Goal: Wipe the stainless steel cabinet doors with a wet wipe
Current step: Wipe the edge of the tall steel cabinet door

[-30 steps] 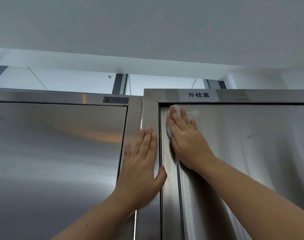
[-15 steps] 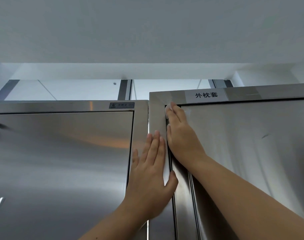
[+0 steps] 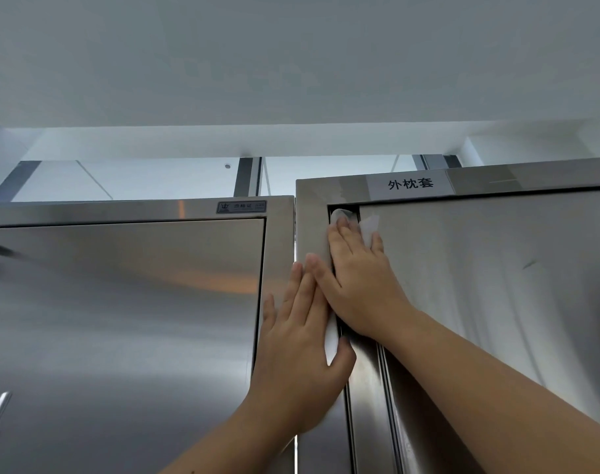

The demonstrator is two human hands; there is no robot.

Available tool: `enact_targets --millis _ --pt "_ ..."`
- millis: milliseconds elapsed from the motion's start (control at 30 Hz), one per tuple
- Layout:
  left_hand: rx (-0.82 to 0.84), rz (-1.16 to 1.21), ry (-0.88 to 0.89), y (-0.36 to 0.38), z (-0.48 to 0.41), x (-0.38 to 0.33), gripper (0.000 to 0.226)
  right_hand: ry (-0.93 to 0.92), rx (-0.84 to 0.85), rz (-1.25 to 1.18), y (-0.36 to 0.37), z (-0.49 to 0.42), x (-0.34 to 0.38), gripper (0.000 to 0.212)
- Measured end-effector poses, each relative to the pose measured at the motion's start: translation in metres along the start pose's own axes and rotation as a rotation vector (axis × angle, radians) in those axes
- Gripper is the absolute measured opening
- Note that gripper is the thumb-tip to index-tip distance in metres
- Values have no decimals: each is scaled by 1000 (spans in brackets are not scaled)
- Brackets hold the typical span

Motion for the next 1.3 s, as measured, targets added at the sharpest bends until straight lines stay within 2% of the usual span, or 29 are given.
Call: enact_targets --millis 67,367,433,533,600,767,967,1133,1300 --pt "17 36 -11 1 0 -1 74 13 68 -13 3 1 2 73" --pt "-4 47 -10 0 0 -1 73 39 152 90 7 -3 2 78" --pt "-9 43 -5 0 1 -2 75 26 134 106 7 0 2 85" --pt "-3 37 -9 0 7 -2 75 -16 99 137 8 10 6 110" --pt "5 19 3 0 9 -2 76 -43 110 171 7 14 7 115" --pt "9 -12 24 0 9 -5 77 -23 199 198 -1 3 3 87" --pt "1 -42 24 -1 9 -5 77 -68 183 253 0 -1 7 94" --pt "-9 -30 22 -1 10 -5 74 -113 156 251 2 10 5 113" --pt "9 -56 16 -1 9 -4 76 -57 188 207 0 -1 1 88"
Point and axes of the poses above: each hand's wrist, its own z-axis away from the middle knuckle, its own y-axis out of the palm, x = y × z, the point moved 8 cm from there along -z, towards the middle knuckle, and after that the axes turned 6 degrees about y, right-handed, at the moved point
